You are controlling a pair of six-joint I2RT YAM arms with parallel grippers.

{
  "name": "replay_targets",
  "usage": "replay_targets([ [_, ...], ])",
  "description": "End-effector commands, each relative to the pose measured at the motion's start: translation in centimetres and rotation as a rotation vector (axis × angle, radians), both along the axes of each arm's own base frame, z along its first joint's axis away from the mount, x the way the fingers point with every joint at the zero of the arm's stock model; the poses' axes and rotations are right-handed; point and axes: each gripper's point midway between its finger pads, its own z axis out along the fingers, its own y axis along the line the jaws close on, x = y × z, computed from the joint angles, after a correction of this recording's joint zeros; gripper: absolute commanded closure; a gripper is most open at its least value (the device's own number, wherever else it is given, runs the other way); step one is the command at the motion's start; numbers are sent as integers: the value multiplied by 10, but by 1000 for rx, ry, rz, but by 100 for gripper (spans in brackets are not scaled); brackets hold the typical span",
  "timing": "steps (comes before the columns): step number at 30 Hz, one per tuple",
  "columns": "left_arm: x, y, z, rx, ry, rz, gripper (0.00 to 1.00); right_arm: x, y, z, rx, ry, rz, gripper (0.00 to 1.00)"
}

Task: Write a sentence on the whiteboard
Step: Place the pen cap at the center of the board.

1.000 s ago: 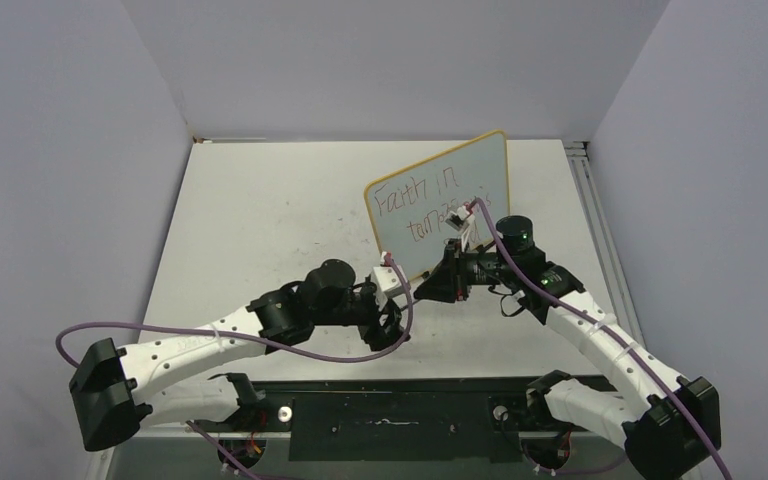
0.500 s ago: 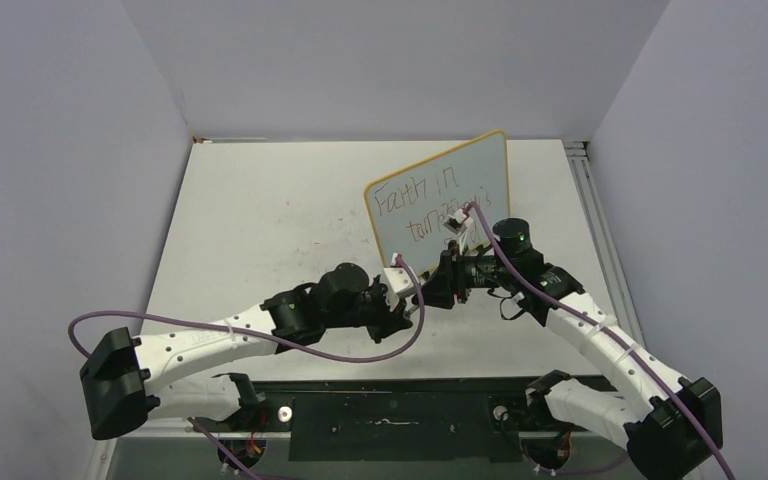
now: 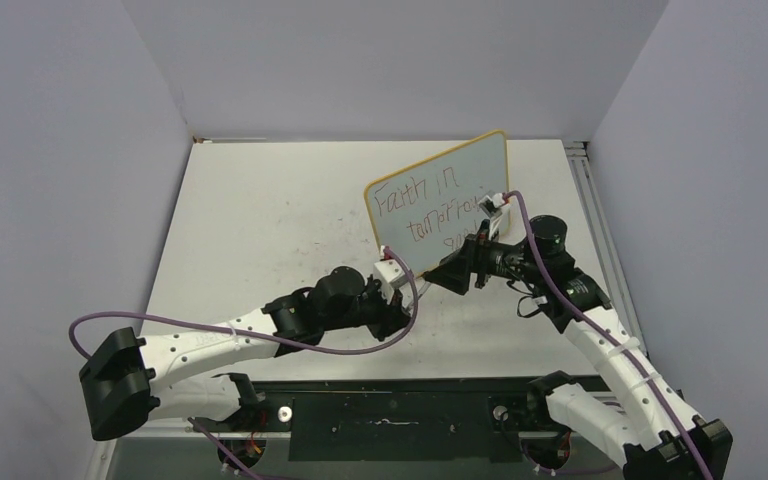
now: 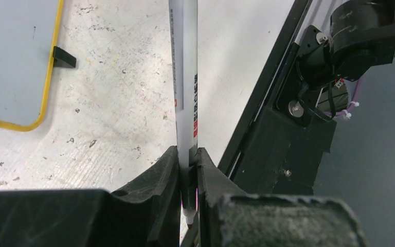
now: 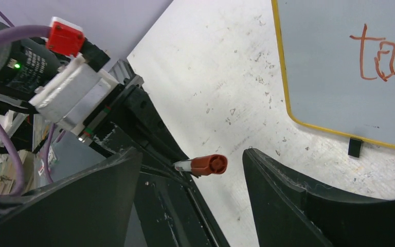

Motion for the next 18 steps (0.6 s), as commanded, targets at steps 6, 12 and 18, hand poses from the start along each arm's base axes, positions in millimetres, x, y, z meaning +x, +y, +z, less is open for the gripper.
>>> replay_targets([
  [6, 22, -13, 46, -301, 79, 193, 100, 16, -11, 37, 157, -128, -201, 14],
  [12, 23, -18, 76, -465, 129, 228, 100, 1, -8, 49, 343, -153, -231, 22],
  [18, 21, -19, 82, -506, 149, 228, 100, -3, 4, 38, 368, -111, -200, 41],
])
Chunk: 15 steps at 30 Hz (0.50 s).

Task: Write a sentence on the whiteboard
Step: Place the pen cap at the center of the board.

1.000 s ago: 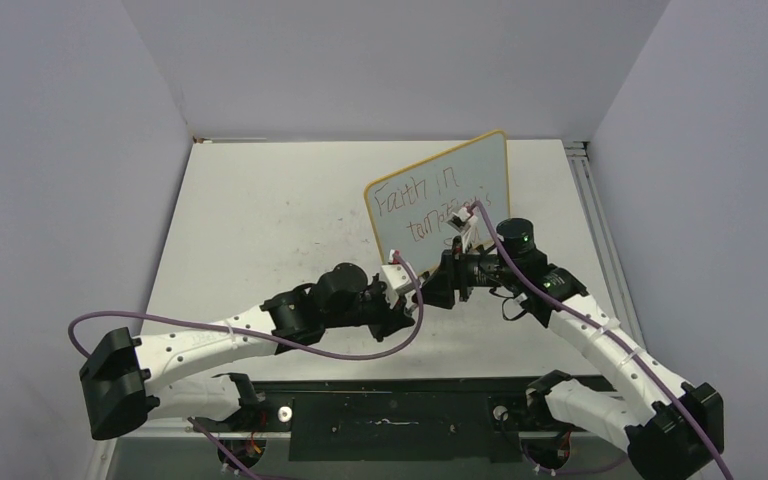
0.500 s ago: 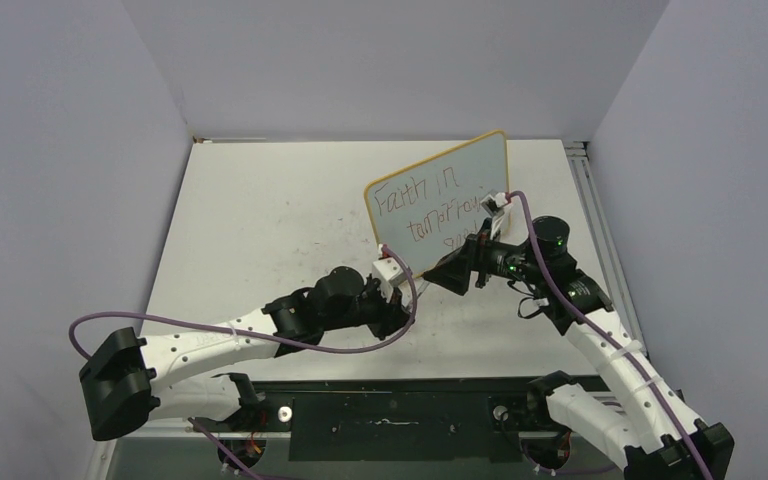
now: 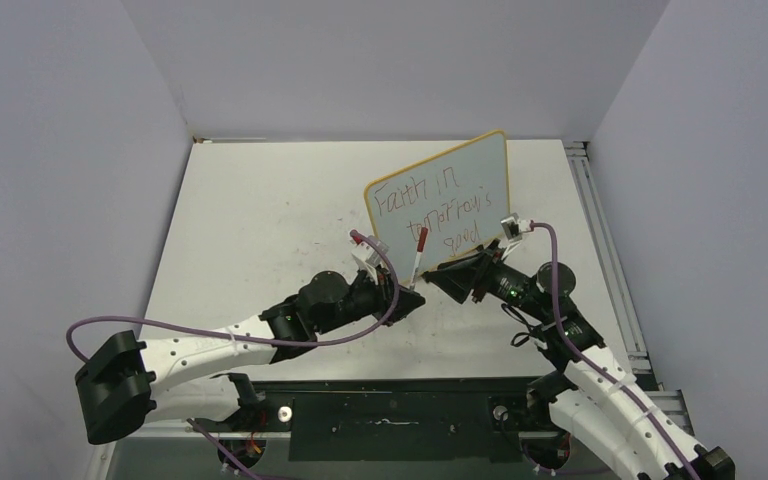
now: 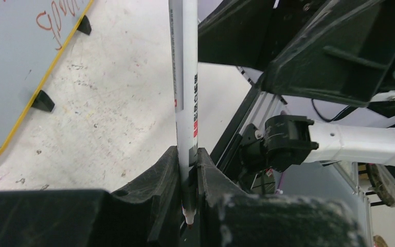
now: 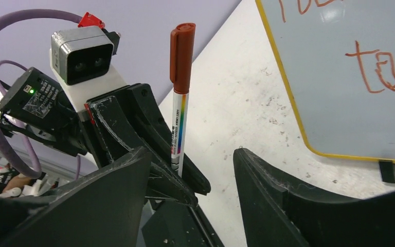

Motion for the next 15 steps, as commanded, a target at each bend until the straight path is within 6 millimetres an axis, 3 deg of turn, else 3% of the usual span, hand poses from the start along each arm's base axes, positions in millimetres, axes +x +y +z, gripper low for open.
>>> replay_targets([
  [1, 0, -4, 35, -136, -16, 14, 100, 2, 9, 31, 106, -71, 1, 42],
  [8, -4, -6, 40, -170, -2, -3, 100, -4, 29, 37, 169, -50, 60, 48],
  [12, -5, -7, 41, -173, -3, -10, 100, -7, 41, 29, 148, -32, 85, 49],
  [15, -5, -7, 41, -171, -4, -11, 100, -7, 46, 26, 146, -20, 91, 57],
])
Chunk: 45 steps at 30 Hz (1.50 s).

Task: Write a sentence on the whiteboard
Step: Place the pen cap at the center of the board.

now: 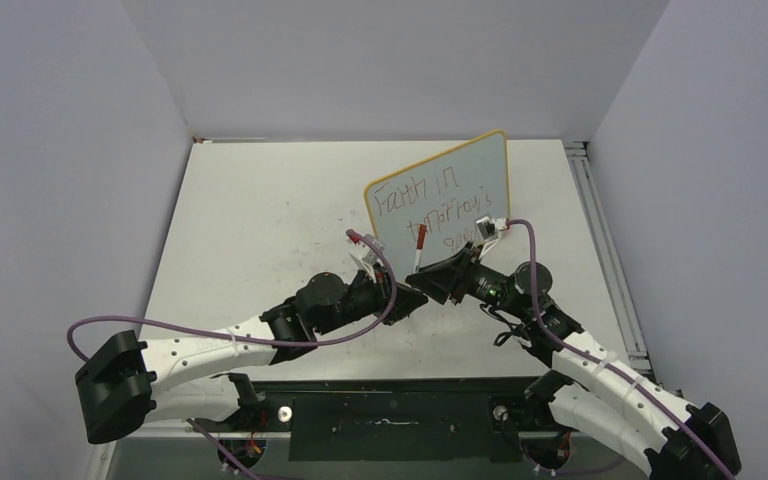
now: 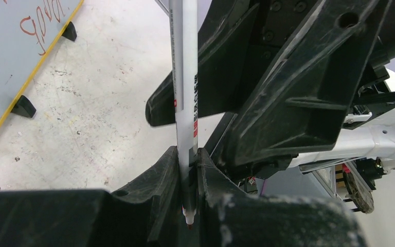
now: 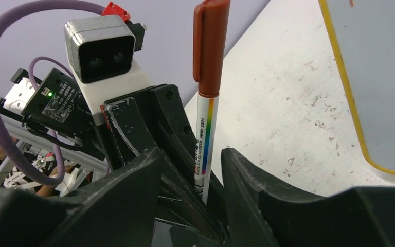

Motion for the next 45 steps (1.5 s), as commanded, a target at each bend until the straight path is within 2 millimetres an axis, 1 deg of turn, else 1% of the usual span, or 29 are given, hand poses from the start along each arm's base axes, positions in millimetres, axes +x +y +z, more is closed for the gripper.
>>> replay_targets([
  [1, -3, -2, 26, -81, -37, -14, 100, 3, 6, 19, 58, -61, -12, 61],
  [4, -4, -1, 25, -80, -35, -12, 100, 5, 6, 20, 72, -62, -27, 69],
  [7, -6, 0, 23, -74, -33, -20, 100, 8, 6, 19, 70, -71, -39, 83],
  [8, -7, 0, 22, -71, -35, -28, 100, 8, 6, 18, 58, -75, -42, 92],
  [9, -8, 0, 22, -65, -44, -37, 96, 10, 6, 16, 42, -81, -50, 94],
  [10, -7, 2, 22, -51, -52, -33, 83, 12, 5, 13, 18, -80, -58, 95],
  [12, -2, 10, 21, -19, -54, 9, 48, 14, 5, 10, -33, -96, -61, 95],
  [14, -1, 20, 22, 0, -68, 29, 20, 17, 2, 6, -110, -119, -72, 95],
  [15, 1, 26, 24, 14, -76, 46, 15, 18, 0, 0, -162, -125, -77, 95],
  [16, 2, 31, 25, 32, -82, 55, 13, 20, -3, -3, -208, -136, -81, 95],
  [18, 5, 43, 30, 69, -92, 72, 13, 18, -5, -11, -289, -167, -59, 95],
  [19, 7, 49, 33, 81, -91, 83, 13, 15, -6, -17, -332, -176, -31, 95],
  [20, 11, 55, 38, 83, -91, 97, 13, 13, -5, -17, -362, -200, -7, 95],
  [21, 12, 60, 46, 74, -95, 96, 13, 8, -5, -25, -402, -191, 35, 95],
  [24, 18, 70, 69, 55, -90, 65, 12, -11, 2, -34, -460, -199, 198, 95],
  [25, 20, 74, 71, 69, -73, 59, 12, -15, 2, -36, -469, -193, 232, 95],
  [26, 23, 77, 77, 68, -71, 64, 12, -19, 4, -36, -472, -191, 264, 95],
  [28, 22, 78, 93, 45, -69, 23, 11, -28, 5, -35, -470, -191, 317, 95],
  [30, 19, 74, 101, 27, -62, -14, 11, -35, 8, -32, -458, -194, 358, 95],
  [31, 18, 71, 102, 26, -56, -32, 12, -37, 9, -30, -451, -196, 370, 95],
  [33, 18, 66, 97, 42, -35, -58, 14, -40, 12, -26, -438, -200, 389, 95],
  [38, 23, 62, 80, 89, 15, -55, 17, -45, 15, -20, -416, -207, 416, 95],
  [40, 24, 59, 75, 96, 33, -63, 23, -47, 17, -19, -411, -208, 426, 95],
  [43, 23, 56, 74, 89, 39, -81, 39, -48, 18, -18, -413, -211, 437, 95],
  [45, 24, 55, 75, 83, 36, -76, 46, -48, 19, -19, -418, -211, 439, 95],
])
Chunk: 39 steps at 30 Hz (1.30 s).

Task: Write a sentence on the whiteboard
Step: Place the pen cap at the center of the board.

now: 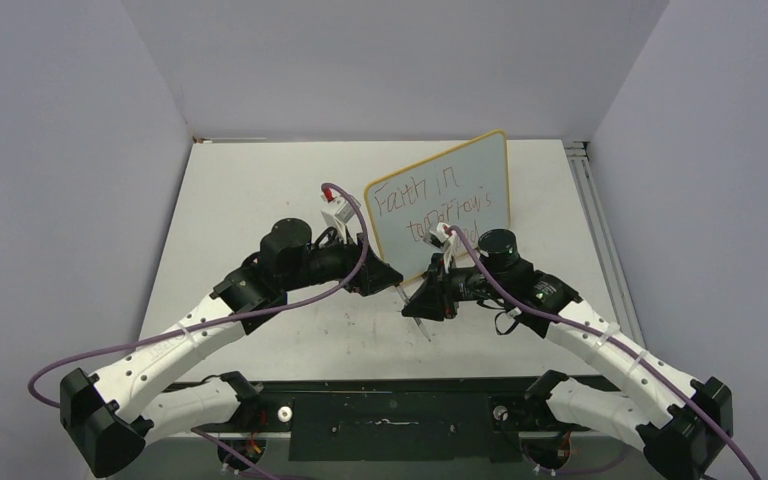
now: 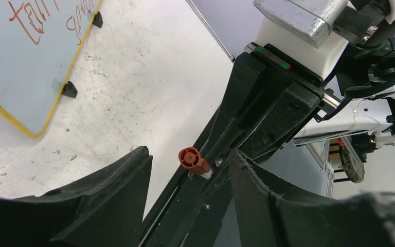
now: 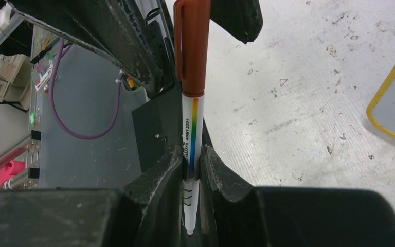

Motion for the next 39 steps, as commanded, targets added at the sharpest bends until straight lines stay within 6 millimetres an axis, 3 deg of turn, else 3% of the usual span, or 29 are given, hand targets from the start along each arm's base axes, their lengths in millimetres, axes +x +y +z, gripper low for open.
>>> replay_targets([
  [1, -1, -2, 24, -54, -37, -20, 48, 0, 7, 20, 39, -62, 46, 95],
  [13, -5, -6, 20, -55, -10, -45, 68, 7, 10, 15, 15, -64, 19, 95],
  [15, -5, -7, 18, -51, -3, -51, 75, 8, 11, 17, 24, -70, 18, 95],
  [19, -6, -6, 18, -53, -5, -51, 100, 11, 10, 16, 19, -74, -12, 95],
  [25, 8, 20, 34, -66, -52, 105, 100, 25, 2, 5, -19, -96, -114, 95],
  [32, 21, 48, 54, -75, -86, 192, 100, 27, -8, -20, -147, -95, -108, 95],
  [39, 22, 50, 65, -111, -80, 191, 100, 14, 2, -27, -173, -106, -44, 95],
])
